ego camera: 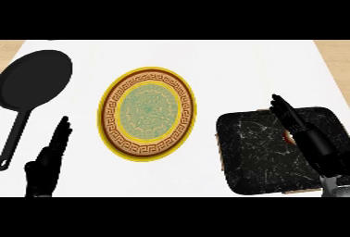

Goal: Pick the cupcake from the tray and place it in the plate

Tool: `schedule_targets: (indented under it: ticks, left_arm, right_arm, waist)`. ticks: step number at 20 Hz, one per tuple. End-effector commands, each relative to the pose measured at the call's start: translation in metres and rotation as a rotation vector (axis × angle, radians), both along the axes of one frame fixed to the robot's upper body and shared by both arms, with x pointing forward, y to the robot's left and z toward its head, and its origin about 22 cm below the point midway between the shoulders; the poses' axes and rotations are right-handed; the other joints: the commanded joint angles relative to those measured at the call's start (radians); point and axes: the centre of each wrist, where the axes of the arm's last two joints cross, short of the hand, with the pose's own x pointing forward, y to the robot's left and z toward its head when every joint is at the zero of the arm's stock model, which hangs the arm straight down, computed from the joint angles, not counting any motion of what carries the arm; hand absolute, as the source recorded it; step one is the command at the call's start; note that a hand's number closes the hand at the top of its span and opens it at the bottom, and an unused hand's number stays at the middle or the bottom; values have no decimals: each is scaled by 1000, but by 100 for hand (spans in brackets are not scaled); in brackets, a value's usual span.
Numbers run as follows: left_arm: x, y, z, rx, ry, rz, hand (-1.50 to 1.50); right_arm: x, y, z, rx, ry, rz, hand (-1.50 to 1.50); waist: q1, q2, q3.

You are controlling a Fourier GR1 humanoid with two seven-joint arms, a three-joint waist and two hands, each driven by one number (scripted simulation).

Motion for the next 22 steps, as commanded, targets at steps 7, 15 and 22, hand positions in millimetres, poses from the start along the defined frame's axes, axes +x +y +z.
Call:
schedule_targets:
  ticks: [7, 15, 22]
  left_arm:
    - [5, 35, 21, 183, -70, 6, 0]
    - [-4, 36, 18, 189, -47, -44, 0]
    - [0, 41, 34, 210, -68, -51, 0]
  right_arm:
    - [11, -87, 43, 92, -193, -752, -150]
    - [-21, -7, 34, 476, -524, -1185, -150]
    - [-78, 4, 57, 292, -357, -1006, -150]
  waist:
    - [-77, -4, 16]
    - [-51, -14, 25]
    - [-30, -9, 25]
